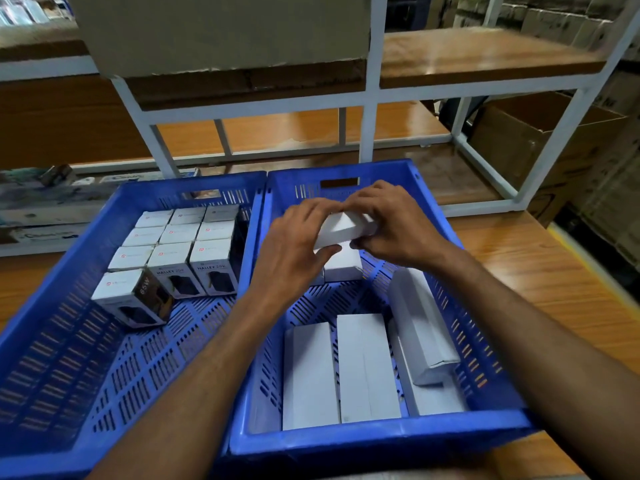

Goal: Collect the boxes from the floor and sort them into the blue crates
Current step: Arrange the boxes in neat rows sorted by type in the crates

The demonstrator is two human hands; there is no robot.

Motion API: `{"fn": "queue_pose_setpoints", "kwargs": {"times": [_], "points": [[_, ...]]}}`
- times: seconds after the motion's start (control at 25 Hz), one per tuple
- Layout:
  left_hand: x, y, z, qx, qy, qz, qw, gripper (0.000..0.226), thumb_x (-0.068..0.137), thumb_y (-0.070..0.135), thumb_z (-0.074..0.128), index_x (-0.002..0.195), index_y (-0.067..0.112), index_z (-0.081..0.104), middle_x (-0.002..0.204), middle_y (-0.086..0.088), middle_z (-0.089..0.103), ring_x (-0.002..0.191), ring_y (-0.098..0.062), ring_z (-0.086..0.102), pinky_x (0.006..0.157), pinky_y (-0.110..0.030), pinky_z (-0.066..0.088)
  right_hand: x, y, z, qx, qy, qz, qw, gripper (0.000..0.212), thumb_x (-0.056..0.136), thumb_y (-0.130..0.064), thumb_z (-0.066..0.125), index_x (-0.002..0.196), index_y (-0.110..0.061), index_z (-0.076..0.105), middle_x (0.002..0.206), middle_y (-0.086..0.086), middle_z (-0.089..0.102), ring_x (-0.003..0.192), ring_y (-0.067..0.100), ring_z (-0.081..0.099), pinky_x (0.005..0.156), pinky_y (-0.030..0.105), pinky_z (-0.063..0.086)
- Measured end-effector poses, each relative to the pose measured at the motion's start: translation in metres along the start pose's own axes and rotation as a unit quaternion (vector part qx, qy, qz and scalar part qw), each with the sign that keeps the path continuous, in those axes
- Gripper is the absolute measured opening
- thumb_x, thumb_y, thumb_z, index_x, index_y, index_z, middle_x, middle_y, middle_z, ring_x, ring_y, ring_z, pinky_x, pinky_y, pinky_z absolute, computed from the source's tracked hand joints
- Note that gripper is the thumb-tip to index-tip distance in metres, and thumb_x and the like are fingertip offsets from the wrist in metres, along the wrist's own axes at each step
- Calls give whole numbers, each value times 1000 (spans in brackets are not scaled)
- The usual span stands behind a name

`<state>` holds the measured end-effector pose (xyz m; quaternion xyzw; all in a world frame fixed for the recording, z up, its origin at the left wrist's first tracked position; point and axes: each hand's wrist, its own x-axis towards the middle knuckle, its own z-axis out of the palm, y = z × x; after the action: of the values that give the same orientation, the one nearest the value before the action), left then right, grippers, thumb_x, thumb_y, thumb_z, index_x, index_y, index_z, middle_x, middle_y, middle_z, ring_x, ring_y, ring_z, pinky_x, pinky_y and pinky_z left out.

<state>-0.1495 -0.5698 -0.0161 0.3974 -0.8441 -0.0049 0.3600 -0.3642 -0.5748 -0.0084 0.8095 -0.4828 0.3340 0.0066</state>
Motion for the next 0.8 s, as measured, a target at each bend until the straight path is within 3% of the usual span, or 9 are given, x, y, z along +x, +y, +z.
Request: {"fn": "queue_pose_setpoints", "kwargs": {"times": [0.08,0.16,0.24,0.32,0.4,0.48,0.56,0.68,0.8], "points": [[0,2,-1,-52,30,-65,996,56,77,23,87,127,25,60,124,8,61,107,-16,59,88,-28,49,1,-3,-2,-18,66,16,997,71,54,-38,92,122,-31,72,117,-11,70,106,22,55,87,51,46],[3,0,-6,-143,74,-161,974,54,78,24,87,125,26,60,120,11,60,103,-4,55,84,-13,45,3,-2,-5,-25,116,119,986,90,57,-52,92,139,-35,59,136,-8,59,124,22,46,100,47,41],[5,-2,-11,-255,92,-247,931,52,83,30,86,126,32,57,121,14,59,109,1,56,88,-17,49,4,-2,-5,72,128,222,964,108,61,-56,92,152,-33,40,146,-6,49,133,19,43,109,39,39],[5,-1,-10,-358,83,-317,874,51,85,35,84,128,33,56,123,11,60,115,-7,60,88,-25,55,5,-3,-6,262,109,289,914,112,68,-43,95,159,-29,30,144,-7,49,129,13,52,110,40,48],[7,0,-11,-411,88,-350,837,54,83,37,85,129,30,57,122,6,63,112,-13,65,89,-30,59,1,-3,-8,276,69,292,913,113,71,-36,94,161,-32,26,150,-7,45,131,11,51,112,39,46],[5,0,-13,-336,85,-305,887,57,80,36,88,128,30,57,119,9,64,105,-9,65,84,-26,58,-2,0,-12,85,38,209,974,116,67,-43,93,161,-40,24,162,-7,31,144,18,33,116,39,30],[4,3,-13,-248,47,-202,946,62,76,29,91,127,29,57,117,13,65,100,-6,65,81,-22,56,-1,0,-11,-41,-17,90,995,113,65,-48,91,159,-43,29,163,-9,32,146,21,29,116,46,29],[1,13,-8,-228,12,-100,968,70,75,23,91,133,27,53,123,11,64,110,-7,63,91,-31,55,-1,-1,4,53,-112,70,990,74,69,-42,88,136,-39,57,126,-10,67,117,16,60,94,47,52],[7,11,-11,-230,87,-162,956,82,80,41,86,146,33,38,149,9,45,135,-10,46,108,-18,40,-1,-6,6,252,-64,208,943,56,75,-25,90,123,-24,61,109,-5,72,101,16,69,88,46,59]]}}
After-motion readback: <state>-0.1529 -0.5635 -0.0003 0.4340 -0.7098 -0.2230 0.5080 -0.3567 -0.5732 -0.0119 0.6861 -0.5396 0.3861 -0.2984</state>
